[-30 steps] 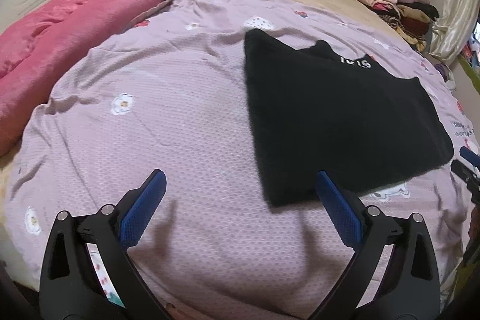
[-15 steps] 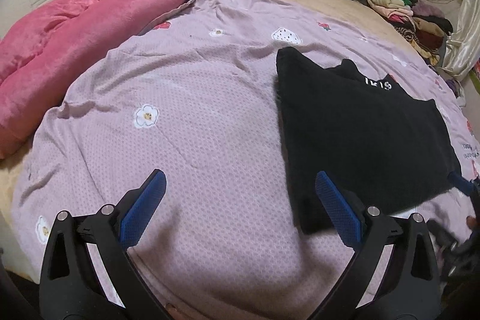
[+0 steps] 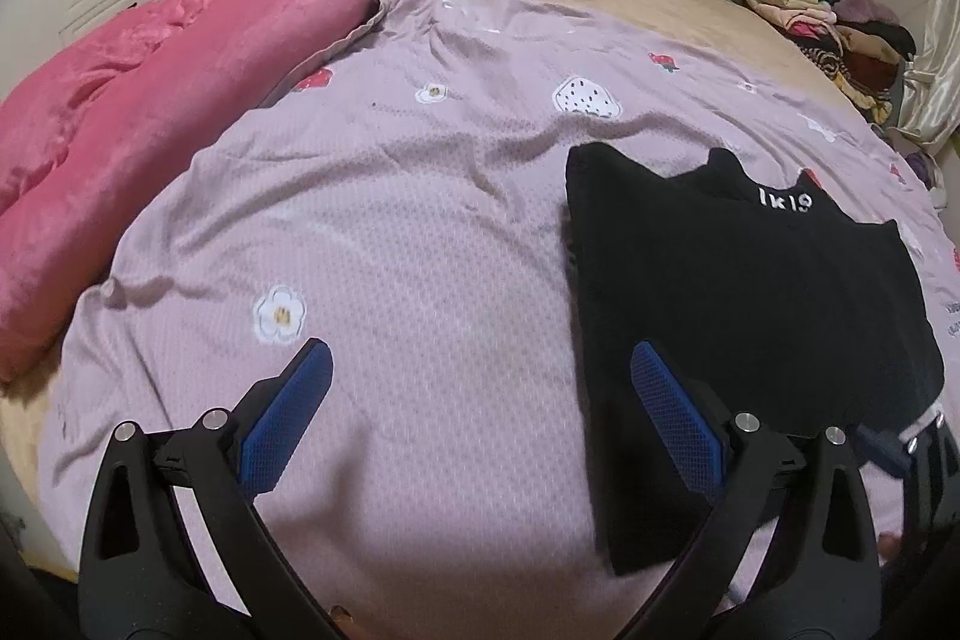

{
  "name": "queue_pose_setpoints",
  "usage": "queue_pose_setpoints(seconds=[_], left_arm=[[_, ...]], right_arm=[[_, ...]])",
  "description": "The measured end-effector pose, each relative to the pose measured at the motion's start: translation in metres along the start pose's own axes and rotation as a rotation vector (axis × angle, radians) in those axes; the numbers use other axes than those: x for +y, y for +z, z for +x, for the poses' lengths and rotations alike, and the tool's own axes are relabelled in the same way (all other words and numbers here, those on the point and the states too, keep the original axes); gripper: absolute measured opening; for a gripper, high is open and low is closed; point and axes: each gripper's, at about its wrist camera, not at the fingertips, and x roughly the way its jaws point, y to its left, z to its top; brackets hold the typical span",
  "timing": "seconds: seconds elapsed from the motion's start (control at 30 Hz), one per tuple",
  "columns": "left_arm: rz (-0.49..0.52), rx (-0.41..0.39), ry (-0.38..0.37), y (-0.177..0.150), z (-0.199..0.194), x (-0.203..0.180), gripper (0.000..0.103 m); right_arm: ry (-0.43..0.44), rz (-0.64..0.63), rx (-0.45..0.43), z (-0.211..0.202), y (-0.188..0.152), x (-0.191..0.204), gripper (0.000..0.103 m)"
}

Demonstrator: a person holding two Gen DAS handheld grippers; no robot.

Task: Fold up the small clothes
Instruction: 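Move both open grippers to the side edge of the black sweater, then grasp the sweater side edge with the right gripper while the left gripper grasps it too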

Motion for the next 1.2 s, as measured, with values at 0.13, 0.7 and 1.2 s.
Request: queue_pose_setpoints(seconds=[0.13, 0.7, 1.2], left_arm=[[-0.002, 0.005, 0.004, 0.011, 0.011, 0.0, 0.093], [-0.037, 0.065, -0.06, 0.034, 0.048, -0.009, 0.093], [-0.133, 0.18, -0.293, 0.045, 0.066, -0.051, 0.062]], right_arm=[[-0.051, -0.058, 0.015, 0.016, 0.006, 0.013, 0.097], [-0.16, -0.099, -0.069, 0.041, 0.029, 0.007, 0.068], [-0.127, -0.009, -0.242, -0.018, 0.019, -0.027, 0.009]])
